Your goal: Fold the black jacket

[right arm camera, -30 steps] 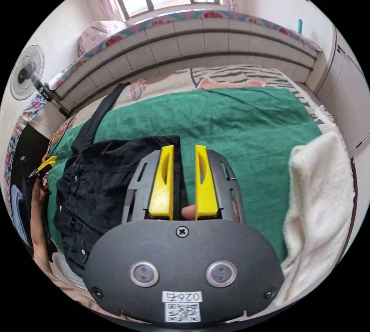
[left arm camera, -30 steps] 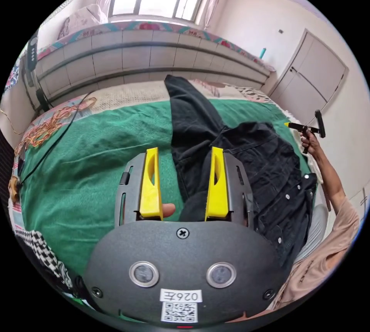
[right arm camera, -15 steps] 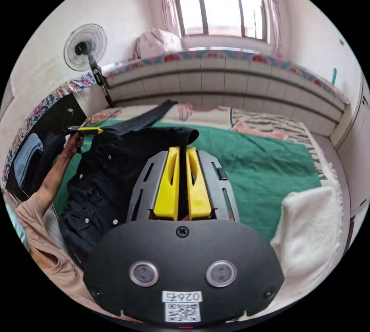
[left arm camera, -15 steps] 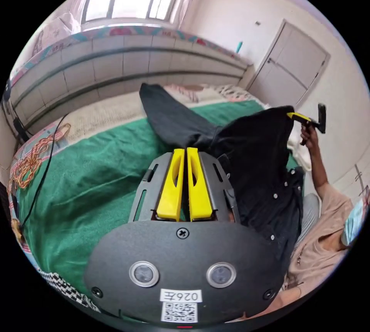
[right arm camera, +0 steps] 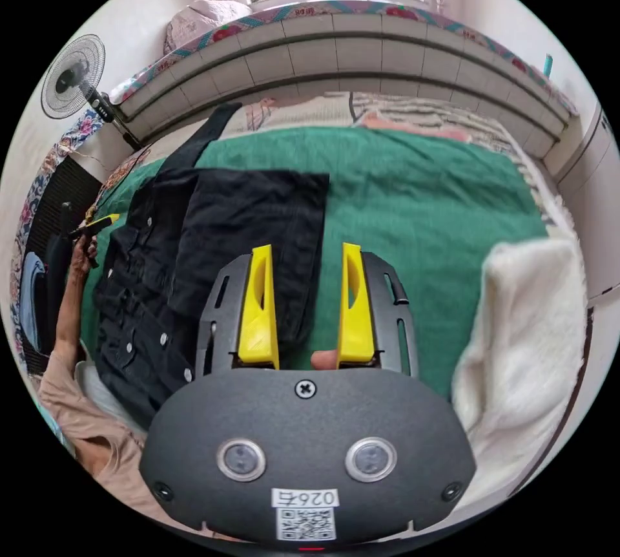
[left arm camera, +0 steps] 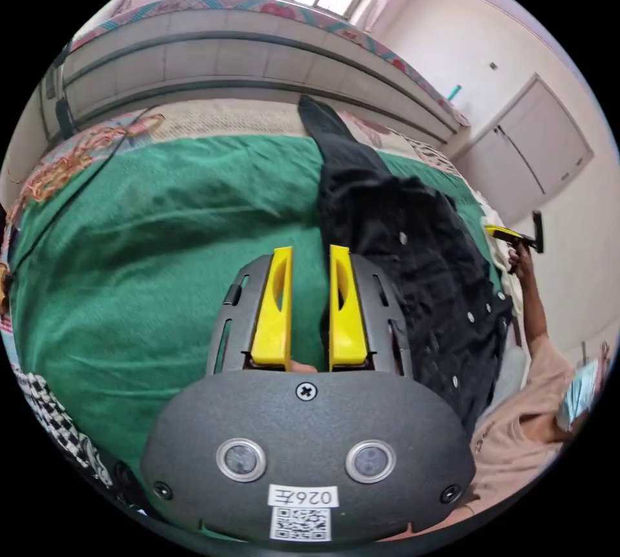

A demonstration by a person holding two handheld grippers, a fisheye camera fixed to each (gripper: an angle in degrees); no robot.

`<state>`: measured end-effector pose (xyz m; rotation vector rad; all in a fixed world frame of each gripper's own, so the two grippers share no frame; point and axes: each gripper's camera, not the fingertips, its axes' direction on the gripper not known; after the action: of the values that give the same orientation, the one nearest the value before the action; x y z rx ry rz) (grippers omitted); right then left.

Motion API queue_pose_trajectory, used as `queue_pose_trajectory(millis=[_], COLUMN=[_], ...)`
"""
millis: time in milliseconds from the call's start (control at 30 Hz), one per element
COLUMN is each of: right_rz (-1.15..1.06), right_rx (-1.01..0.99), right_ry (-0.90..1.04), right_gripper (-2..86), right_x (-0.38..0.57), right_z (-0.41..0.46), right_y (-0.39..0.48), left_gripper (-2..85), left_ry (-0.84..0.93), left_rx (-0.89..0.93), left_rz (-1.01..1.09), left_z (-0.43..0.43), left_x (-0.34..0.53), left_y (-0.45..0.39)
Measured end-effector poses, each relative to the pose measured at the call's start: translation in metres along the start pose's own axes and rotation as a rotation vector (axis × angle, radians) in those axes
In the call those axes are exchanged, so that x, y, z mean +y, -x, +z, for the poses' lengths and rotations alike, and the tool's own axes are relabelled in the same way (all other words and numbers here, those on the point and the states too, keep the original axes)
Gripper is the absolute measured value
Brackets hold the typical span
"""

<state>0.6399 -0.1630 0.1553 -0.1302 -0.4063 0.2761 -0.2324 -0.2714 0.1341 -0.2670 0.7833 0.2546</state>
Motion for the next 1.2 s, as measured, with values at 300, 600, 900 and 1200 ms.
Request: queue_pose_trajectory(millis=[300, 600, 900, 1200], right_rz=[0.088, 0.116, -0.158, -0.193], right_rx=[-0.348, -0.068, -0.054, 0.018], right_ry=[0.168, 0.031, 0.138, 0.239], right_gripper=[0.0, 3.6, -0.6, -0.9], right_x=[0.080, 0.103, 0.055, 0.090], right_z=[0.058, 0.010, 0.039, 0.041], right_y=[-0.015, -0.009, 0.132, 0.188], left_gripper=[1.6, 4.4, -0.3, 0.8], left_ry=[0.072, -0.050, 0.227, 0.029], left_rx=[0.105, -0.093, -0.044, -0.002], left_rz=[0.083, 0.115, 0.210, 0.085], left_z=[0.017, -0.066, 0.012, -0.067], left_x=[0.040, 0.070, 0.069, 0.150], left_y=[-0.029, -0.085, -0.169, -0.191])
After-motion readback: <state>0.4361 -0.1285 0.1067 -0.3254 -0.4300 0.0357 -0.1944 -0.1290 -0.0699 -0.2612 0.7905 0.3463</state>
